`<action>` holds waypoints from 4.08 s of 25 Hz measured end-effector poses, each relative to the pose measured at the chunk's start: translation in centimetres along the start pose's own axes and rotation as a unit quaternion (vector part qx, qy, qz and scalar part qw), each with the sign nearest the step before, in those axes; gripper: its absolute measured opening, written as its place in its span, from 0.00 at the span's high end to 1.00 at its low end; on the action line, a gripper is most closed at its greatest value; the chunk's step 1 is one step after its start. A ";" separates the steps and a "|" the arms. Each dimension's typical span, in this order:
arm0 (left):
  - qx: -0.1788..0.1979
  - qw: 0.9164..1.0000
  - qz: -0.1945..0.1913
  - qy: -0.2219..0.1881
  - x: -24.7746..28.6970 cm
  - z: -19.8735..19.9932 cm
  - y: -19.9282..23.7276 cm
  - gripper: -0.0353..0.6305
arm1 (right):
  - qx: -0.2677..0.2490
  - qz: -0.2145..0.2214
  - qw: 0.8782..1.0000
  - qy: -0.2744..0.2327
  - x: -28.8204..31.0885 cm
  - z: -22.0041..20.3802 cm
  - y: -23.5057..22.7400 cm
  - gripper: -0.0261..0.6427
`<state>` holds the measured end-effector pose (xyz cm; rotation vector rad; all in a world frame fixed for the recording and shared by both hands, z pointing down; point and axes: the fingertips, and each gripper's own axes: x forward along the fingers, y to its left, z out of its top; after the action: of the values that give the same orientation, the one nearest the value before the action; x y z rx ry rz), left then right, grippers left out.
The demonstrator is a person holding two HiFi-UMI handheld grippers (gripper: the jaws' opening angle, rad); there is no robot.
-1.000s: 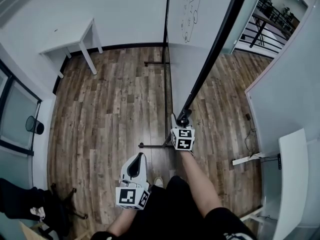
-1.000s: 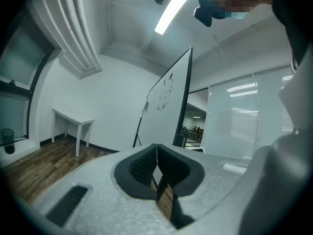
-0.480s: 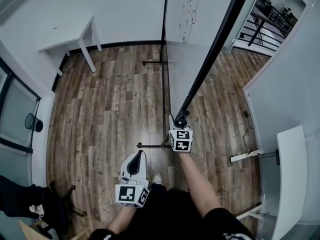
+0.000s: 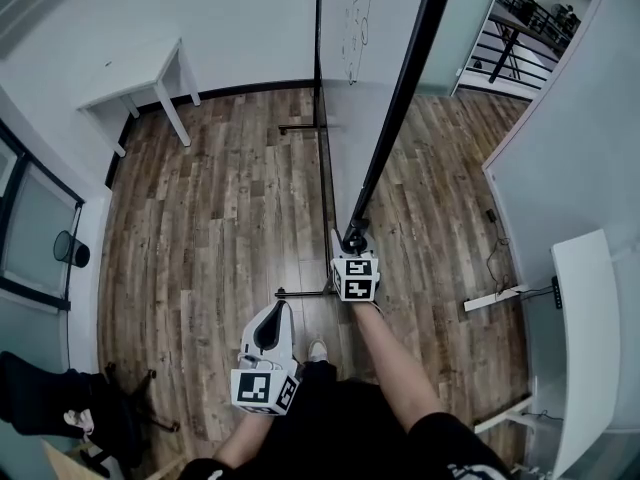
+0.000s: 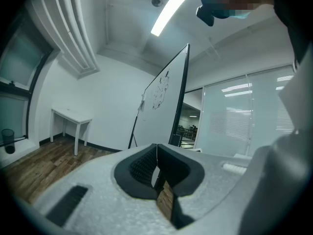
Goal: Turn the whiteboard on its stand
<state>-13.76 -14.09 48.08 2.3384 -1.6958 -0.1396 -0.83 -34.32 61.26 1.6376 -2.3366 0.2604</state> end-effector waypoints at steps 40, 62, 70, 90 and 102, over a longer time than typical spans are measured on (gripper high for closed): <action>0.001 0.998 0.050 -0.026 -32.0 -7.8 -14.6 0.92 | -0.008 0.027 1.000 -0.013 -28.8 -9.9 8.8 0.73; 0.009 0.998 0.053 -0.016 -39.8 -7.2 -17.1 0.92 | -0.013 0.027 0.999 -0.012 -36.6 -12.0 11.1 0.73; 0.010 0.999 0.035 -0.013 -39.1 -6.2 -17.1 0.92 | -0.014 0.027 0.999 -0.014 -39.1 -13.1 11.6 0.73; 0.007 0.999 -0.045 0.020 -39.9 -6.1 -17.4 0.92 | -0.015 0.022 0.999 -0.021 -46.2 -15.1 13.2 0.73; 0.004 0.998 -0.059 0.017 -40.9 -6.3 -17.9 0.92 | -0.009 0.021 0.999 -0.024 -50.5 -16.6 14.2 0.73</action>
<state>-8.96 30.74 46.76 2.4328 -1.5460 -0.1129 4.06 20.47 60.78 1.6047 -2.4044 0.2104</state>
